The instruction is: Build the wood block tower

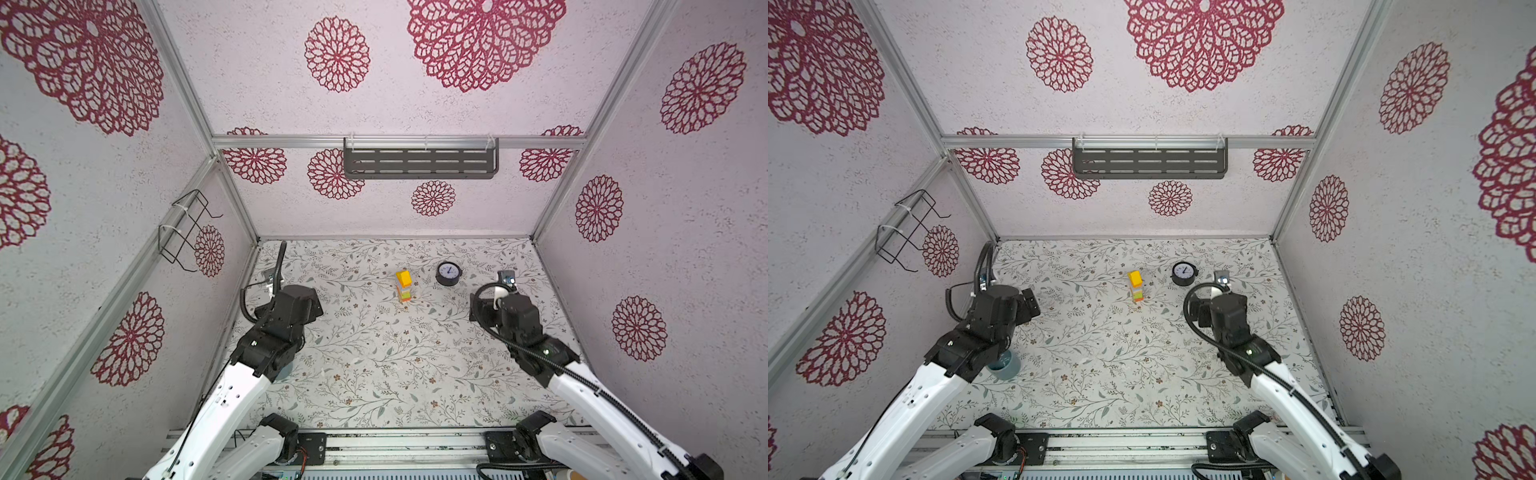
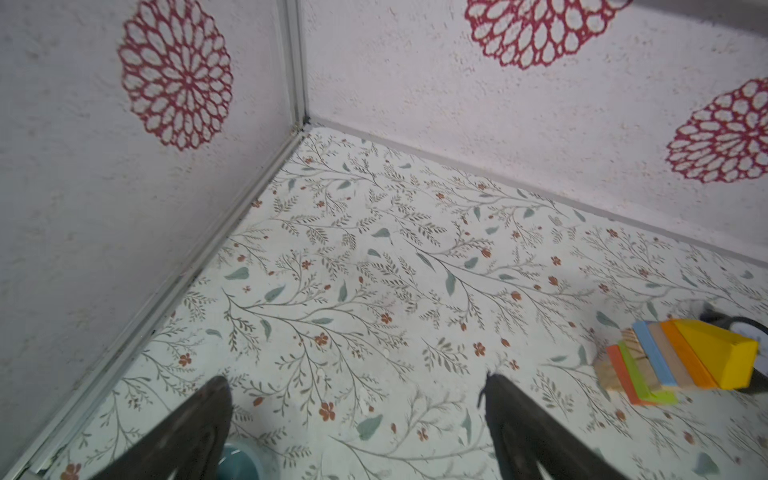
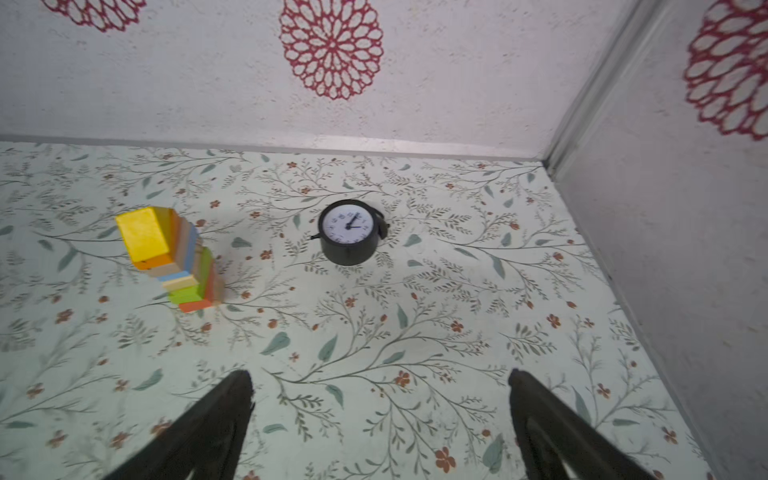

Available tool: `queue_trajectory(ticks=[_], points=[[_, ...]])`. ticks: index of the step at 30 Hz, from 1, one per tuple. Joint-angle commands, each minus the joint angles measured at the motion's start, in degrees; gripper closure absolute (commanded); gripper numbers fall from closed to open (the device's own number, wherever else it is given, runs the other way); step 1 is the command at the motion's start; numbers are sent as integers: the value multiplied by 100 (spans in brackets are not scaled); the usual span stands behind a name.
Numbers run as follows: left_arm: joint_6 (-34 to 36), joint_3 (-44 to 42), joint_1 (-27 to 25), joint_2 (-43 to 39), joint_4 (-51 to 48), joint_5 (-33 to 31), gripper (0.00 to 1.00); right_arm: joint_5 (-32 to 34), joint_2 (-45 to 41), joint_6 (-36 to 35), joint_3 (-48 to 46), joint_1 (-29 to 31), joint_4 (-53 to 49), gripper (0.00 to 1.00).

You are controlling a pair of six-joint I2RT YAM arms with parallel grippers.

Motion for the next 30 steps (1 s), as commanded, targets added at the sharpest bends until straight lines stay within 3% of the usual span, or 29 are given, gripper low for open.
queue_trajectory(ticks=[1,7,12,19,24,30], points=[[564,-712,48,-467,1183,-764,3,712,-974,-531,-1202,-23,1872,1],[820,-1768,161,-621,2305,-1106,3,1009,-2412,-585,-2774,-26,3302,1],[570,-1974,468,67,2481,-1954,3,1283,-1880,-822,-2977,-31,3637,1],[1981,-2422,1522,546,3788,-949,3,1756,-371,-1896,-3411,-107,5630,1],[2077,-2972,2246,485,4849,759,3,1561,533,-2118,-3558,-315,6435,1],[2184,-2753,2412,1414,5915,1027,3,1415,1799,-2163,-3589,-643,8058,1]])
